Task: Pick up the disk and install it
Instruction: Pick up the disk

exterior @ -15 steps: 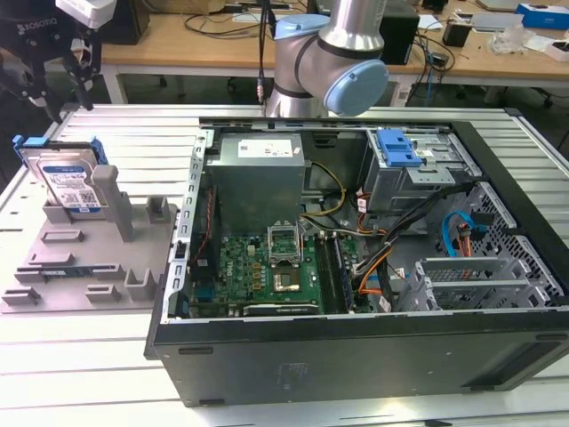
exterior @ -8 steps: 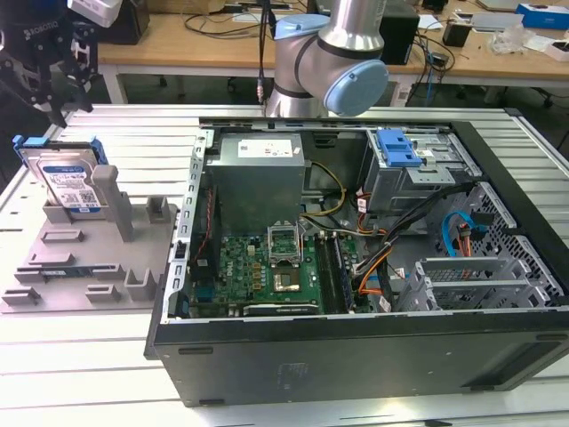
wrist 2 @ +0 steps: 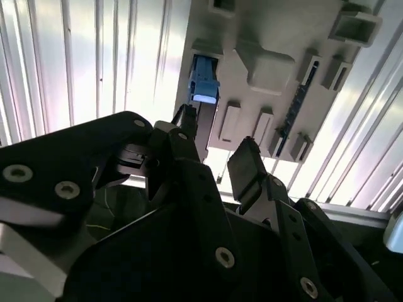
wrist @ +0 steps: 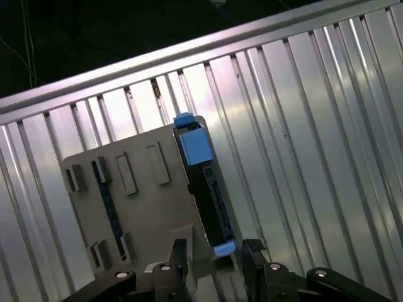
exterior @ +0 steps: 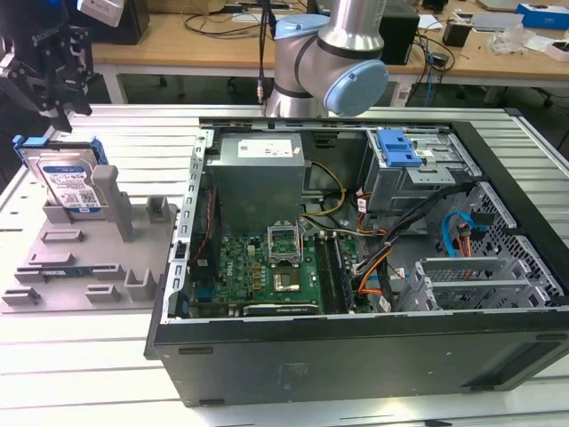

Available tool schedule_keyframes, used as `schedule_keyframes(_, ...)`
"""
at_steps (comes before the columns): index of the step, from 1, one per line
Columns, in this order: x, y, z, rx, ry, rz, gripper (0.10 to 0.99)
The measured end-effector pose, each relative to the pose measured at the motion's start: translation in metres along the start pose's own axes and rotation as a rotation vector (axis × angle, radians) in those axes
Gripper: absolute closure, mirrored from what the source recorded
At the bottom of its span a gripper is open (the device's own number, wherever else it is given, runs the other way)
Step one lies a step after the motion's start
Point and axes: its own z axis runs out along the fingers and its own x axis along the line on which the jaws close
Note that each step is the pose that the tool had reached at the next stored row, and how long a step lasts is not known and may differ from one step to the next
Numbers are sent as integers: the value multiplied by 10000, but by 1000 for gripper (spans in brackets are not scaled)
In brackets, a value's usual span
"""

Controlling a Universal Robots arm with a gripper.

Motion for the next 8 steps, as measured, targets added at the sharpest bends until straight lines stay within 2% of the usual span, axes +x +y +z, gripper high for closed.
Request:
schedule_keyframes(1, -3, 2, 1, 1, 7, -158, 604)
schedule_keyframes(7, -3, 1, 1, -2, 4, -252, 604)
schedule_keyframes(8, -4, 0, 2, -3, 11, -564, 604)
